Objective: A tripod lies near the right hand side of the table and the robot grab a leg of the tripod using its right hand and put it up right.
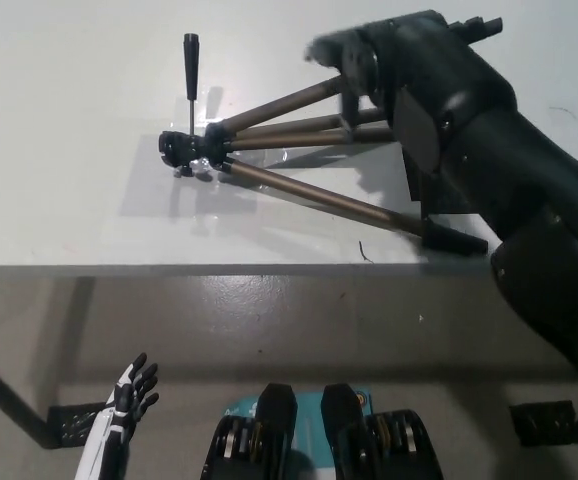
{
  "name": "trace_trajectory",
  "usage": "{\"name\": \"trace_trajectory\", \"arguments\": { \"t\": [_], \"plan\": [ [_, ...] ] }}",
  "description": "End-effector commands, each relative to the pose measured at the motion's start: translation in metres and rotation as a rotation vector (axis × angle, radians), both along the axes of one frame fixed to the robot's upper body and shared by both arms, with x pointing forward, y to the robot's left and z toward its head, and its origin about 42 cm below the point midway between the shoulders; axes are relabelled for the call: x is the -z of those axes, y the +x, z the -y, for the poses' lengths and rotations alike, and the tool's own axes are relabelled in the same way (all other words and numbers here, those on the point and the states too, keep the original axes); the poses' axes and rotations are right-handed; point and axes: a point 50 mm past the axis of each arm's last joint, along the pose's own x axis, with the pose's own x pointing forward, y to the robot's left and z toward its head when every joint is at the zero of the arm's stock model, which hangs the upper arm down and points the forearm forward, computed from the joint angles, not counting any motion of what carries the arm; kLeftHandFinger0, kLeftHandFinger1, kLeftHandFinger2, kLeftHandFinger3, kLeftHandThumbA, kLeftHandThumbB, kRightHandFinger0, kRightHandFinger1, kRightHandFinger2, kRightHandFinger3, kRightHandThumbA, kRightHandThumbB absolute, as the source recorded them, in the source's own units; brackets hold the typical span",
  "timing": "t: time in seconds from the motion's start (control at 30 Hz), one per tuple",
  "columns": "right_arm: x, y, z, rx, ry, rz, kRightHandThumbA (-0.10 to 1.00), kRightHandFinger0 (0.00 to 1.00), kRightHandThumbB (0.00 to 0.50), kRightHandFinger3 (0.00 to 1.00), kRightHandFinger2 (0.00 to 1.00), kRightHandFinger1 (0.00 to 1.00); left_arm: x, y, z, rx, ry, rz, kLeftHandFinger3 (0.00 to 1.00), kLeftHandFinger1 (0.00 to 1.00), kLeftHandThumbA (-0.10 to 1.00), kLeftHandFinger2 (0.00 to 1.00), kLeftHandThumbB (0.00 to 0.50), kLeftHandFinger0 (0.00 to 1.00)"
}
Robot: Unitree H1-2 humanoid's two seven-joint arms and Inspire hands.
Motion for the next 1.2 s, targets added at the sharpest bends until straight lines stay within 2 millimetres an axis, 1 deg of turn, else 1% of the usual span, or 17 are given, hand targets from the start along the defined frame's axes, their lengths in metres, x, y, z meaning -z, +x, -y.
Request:
{"name": "trace_trajectory", "arguments": {
  "t": [0.0,0.03,0.07,0.1,0.13,0.17,0.23,0.33,0.5,0.6,0.67,0.73,0.77,0.83,0.9,0.97,1.17],
  "plan": [
    [-0.015,0.008,0.018,-0.010,-0.195,0.213,0.48,1.00,0.443,1.00,1.00,1.00,-0.011,0.002,-0.001,0.023,0.014,0.066,1.00,1.00,1.00,1.00,0.084,1.00],
    [-0.008,0.010,0.024,-0.076,-0.322,0.372,0.23,0.90,0.300,1.00,0.99,0.92,-0.010,0.002,-0.002,0.025,0.011,0.064,1.00,1.00,1.00,1.00,0.100,1.00],
    [-0.003,0.010,0.028,-0.139,-0.397,0.487,0.09,0.60,0.334,0.95,0.76,0.66,-0.011,0.002,-0.003,0.025,0.015,0.065,1.00,1.00,1.00,1.00,0.104,1.00],
    [-0.002,0.010,0.029,-0.156,-0.412,0.514,0.06,0.49,0.342,0.90,0.69,0.58,-0.010,0.002,-0.003,0.025,0.016,0.065,1.00,1.00,1.00,1.00,0.105,1.00],
    [0.001,0.010,0.035,-0.234,-0.468,0.629,0.03,0.04,0.341,0.74,0.35,0.19,-0.010,0.002,-0.003,0.020,0.017,0.076,1.00,1.00,1.00,1.00,0.105,1.00],
    [-0.003,0.010,0.036,-0.261,-0.460,0.668,0.08,0.00,0.361,0.62,0.16,0.01,-0.013,0.004,-0.005,0.018,0.018,0.081,1.00,1.00,1.00,1.00,0.108,1.00],
    [-0.010,0.010,0.040,-0.326,-0.395,0.733,0.06,0.00,0.337,0.46,0.17,0.00,-0.014,0.006,-0.004,0.019,0.016,0.084,1.00,1.00,1.00,1.00,0.114,1.00],
    [-0.017,0.010,0.042,-0.349,-0.312,0.783,0.00,0.00,0.264,0.31,0.64,0.24,-0.014,0.005,-0.003,0.026,0.029,0.081,1.00,1.00,1.00,1.00,0.110,1.00],
    [-0.022,0.005,0.046,-0.398,-0.018,0.892,-0.10,0.00,0.273,0.21,0.47,0.07,-0.011,0.003,0.001,0.030,0.026,0.069,1.00,1.00,1.00,1.00,0.125,1.00],
    [-0.033,0.004,0.043,-0.371,0.094,0.927,-0.10,0.00,0.241,0.43,0.43,0.00,-0.011,0.002,0.000,0.031,0.033,0.072,1.00,1.00,1.00,1.00,0.120,1.00],
    [-0.049,0.003,0.040,-0.343,0.276,0.947,-0.10,0.00,0.190,0.19,0.48,0.01,-0.010,0.003,-0.001,0.031,0.043,0.074,1.00,1.00,1.00,1.00,0.117,1.00],
    [-0.066,0.001,0.039,-0.297,0.451,0.962,-0.10,0.00,0.181,0.15,0.61,0.08,-0.011,0.004,-0.002,0.031,0.064,0.066,1.00,1.00,1.00,1.00,0.122,1.00],
    [-0.075,0.001,0.037,-0.275,0.527,0.966,-0.10,0.00,0.200,0.37,0.58,0.11,-0.011,0.004,-0.001,0.033,0.061,0.066,1.00,1.00,1.00,1.00,0.113,1.00],
    [-0.098,-0.002,0.034,-0.223,0.712,0.984,-0.10,0.00,0.104,0.28,0.61,0.11,-0.009,0.002,-0.001,0.033,0.045,0.065,1.00,1.00,1.00,1.00,0.100,1.00],
    [-0.112,-0.003,0.033,-0.199,0.834,0.995,-0.10,0.00,0.080,0.49,0.73,0.20,-0.008,0.001,-0.001,0.032,0.052,0.064,1.00,1.00,1.00,1.00,0.111,1.00],
    [-0.121,-0.004,0.036,-0.162,0.931,1.020,-0.10,0.00,0.087,0.68,0.70,0.21,-0.004,-0.002,0.001,0.034,0.048,0.057,1.00,1.00,1.00,1.00,0.118,1.00],
    [-0.136,-0.002,0.058,-0.095,1.045,1.036,-0.10,0.00,0.074,0.78,0.69,0.25,0.000,-0.008,0.000,0.030,0.041,0.041,1.00,1.00,1.00,1.00,0.097,1.00]
  ]
}}
